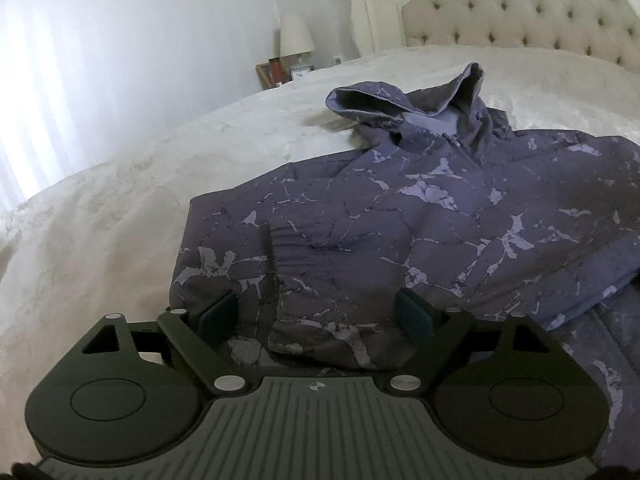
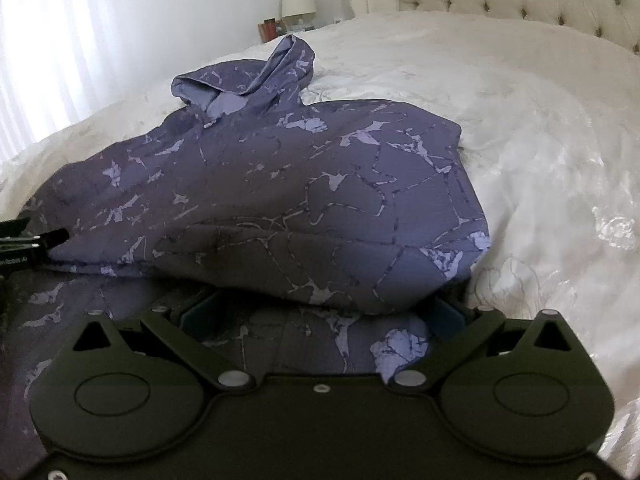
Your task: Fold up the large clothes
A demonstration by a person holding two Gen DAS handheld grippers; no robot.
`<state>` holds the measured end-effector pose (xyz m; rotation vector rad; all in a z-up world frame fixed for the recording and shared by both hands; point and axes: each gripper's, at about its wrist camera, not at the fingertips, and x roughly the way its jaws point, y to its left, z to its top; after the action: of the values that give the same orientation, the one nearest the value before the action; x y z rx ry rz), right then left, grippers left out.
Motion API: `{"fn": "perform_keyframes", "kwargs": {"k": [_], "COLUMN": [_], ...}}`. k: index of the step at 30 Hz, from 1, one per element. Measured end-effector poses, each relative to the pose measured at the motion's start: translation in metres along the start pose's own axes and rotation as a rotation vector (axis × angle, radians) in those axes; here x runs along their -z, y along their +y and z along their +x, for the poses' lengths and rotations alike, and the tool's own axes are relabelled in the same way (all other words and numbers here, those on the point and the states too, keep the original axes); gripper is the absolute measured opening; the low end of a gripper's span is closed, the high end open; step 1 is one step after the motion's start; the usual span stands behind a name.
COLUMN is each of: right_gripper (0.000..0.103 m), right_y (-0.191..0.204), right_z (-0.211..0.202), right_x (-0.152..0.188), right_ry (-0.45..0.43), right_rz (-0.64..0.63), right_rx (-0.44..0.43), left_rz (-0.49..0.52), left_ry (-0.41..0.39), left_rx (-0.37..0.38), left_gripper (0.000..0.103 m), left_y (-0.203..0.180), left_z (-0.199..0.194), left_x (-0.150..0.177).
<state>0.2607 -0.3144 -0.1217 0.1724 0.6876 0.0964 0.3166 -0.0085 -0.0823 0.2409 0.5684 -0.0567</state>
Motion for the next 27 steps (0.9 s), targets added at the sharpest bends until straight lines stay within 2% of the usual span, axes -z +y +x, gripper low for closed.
{"fn": "perform_keyframes", "kwargs": {"k": [10, 16, 23, 27], "right_gripper": [0.103, 0.103, 0.103, 0.103], "right_y": [0.007, 0.016, 0.019, 0.028], "right_z": [0.002, 0.008, 0.008, -0.007], "right_x": [0.000, -0.006, -0.013, -0.015], "right_ry": [0.011, 0.064, 0.119, 0.123], "right_rz": [-0.034, -0.081, -0.066, -0.058], "right_rx": [0.037, 0.084, 0.113, 0.077], "left_rz": [-0.030, -0.011, -0.016, -0.017], "left_ry": [0.020, 0.029, 0.037, 0.031], "left_rx": [0.024, 0.013, 0.030, 0.076], "left_gripper": [0.091, 0.091, 0.091, 0.091], "left_y": [0.004, 0.002, 0.004, 0.011], "left_z": [0.006, 0.005, -0.001, -0.016], "left_x": [-0.001, -0.004, -0.003, 0.001]}}
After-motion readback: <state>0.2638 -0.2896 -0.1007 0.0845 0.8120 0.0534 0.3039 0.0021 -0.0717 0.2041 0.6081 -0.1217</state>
